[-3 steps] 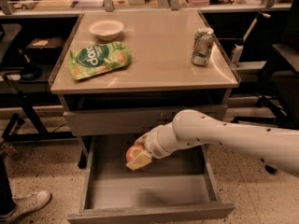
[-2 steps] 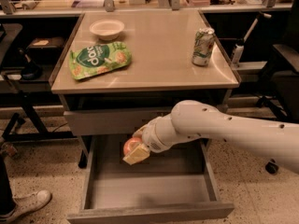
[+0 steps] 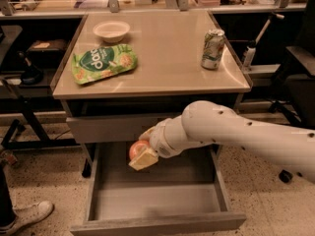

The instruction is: Pick apple from middle drawer and place on counter

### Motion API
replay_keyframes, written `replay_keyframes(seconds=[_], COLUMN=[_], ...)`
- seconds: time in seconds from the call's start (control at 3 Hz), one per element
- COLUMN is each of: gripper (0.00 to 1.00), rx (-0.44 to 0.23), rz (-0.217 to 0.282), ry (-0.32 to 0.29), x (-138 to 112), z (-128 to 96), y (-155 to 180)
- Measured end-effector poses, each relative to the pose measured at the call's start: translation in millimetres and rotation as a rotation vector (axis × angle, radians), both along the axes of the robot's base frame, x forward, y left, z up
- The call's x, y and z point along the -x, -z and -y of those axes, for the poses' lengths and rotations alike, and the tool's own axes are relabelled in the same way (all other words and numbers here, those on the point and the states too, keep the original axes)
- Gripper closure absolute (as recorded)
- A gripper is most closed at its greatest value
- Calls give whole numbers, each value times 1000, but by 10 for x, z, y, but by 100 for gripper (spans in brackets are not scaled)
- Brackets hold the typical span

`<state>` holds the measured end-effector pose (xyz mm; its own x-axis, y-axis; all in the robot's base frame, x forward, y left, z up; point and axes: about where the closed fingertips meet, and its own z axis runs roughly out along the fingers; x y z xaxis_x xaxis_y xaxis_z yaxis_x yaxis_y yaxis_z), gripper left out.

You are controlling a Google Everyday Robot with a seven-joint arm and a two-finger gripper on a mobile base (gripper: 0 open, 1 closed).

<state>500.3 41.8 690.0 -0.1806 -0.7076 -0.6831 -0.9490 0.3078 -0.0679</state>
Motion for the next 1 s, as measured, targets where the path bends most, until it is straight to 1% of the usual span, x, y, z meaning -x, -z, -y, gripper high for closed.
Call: replay_keyframes(seconds=[0.67, 1.0], gripper=[100, 100], rx=[19, 28], rz=[136, 194], ry=[-1, -2], x=[59, -10], z=[-15, -26], y=[-856, -1226])
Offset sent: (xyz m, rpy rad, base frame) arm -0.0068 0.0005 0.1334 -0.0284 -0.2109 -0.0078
